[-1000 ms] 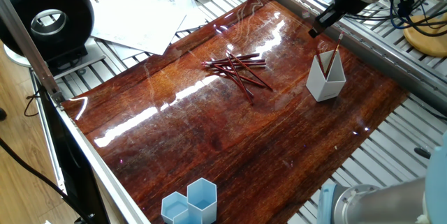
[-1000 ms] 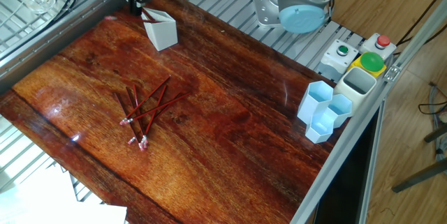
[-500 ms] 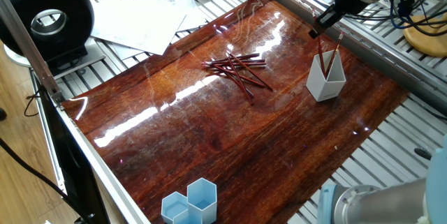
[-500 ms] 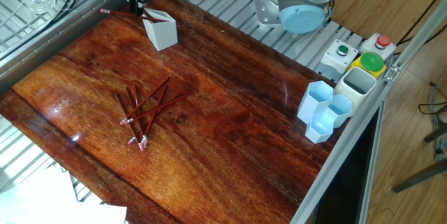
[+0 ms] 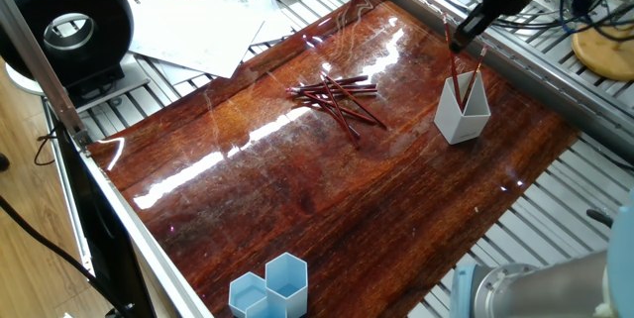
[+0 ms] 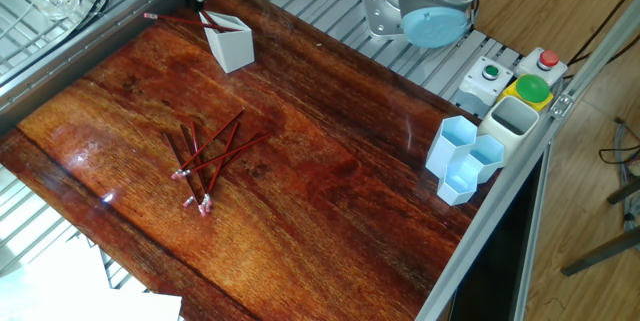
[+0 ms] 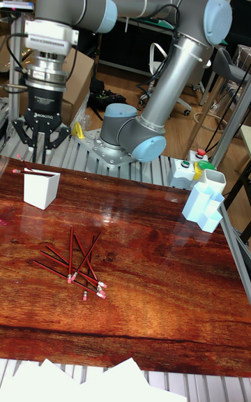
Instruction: Put the pen into the pen holder
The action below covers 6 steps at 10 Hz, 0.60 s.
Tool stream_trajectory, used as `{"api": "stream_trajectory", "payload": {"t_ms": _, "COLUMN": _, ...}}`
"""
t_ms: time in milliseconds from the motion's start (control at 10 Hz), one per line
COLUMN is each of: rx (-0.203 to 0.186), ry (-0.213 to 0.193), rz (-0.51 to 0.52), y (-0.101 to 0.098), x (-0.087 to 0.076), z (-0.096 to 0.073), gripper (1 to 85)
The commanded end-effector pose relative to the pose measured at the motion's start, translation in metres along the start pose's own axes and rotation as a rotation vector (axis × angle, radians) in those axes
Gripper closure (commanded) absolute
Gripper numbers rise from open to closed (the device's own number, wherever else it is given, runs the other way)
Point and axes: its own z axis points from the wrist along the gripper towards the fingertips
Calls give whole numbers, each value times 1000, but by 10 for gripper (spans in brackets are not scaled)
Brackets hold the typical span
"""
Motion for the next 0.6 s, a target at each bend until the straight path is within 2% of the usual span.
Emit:
{"api": "stream_trajectory", "payload": {"t_ms": 0, "rx": 9, "ry": 34, "rz": -40, "y": -17, "x": -2, "z": -16, "gripper": 620}}
{"api": "stream_trajectory", "payload": {"t_ms": 100, "rx": 11, "ry": 58, "rz": -58, "y": -25, "x": -1, "z": -24, "gripper": 620}}
{"api": "stream_trajectory", "payload": {"t_ms": 200, "rx": 9, "ry": 78, "rz": -74, "y": -25, "x": 5, "z": -24, "gripper": 610}}
{"api": "stream_trajectory", "payload": {"t_ms": 300, "rx": 17, "ry": 121, "rz": -73, "y": -27, "x": 16, "z": -25, "gripper": 607}}
{"api": "stream_trajectory", "payload": {"t_ms": 500, "rx": 42, "ry": 238, "rz": -3, "y": -32, "x": 46, "z": -31, "gripper": 610}}
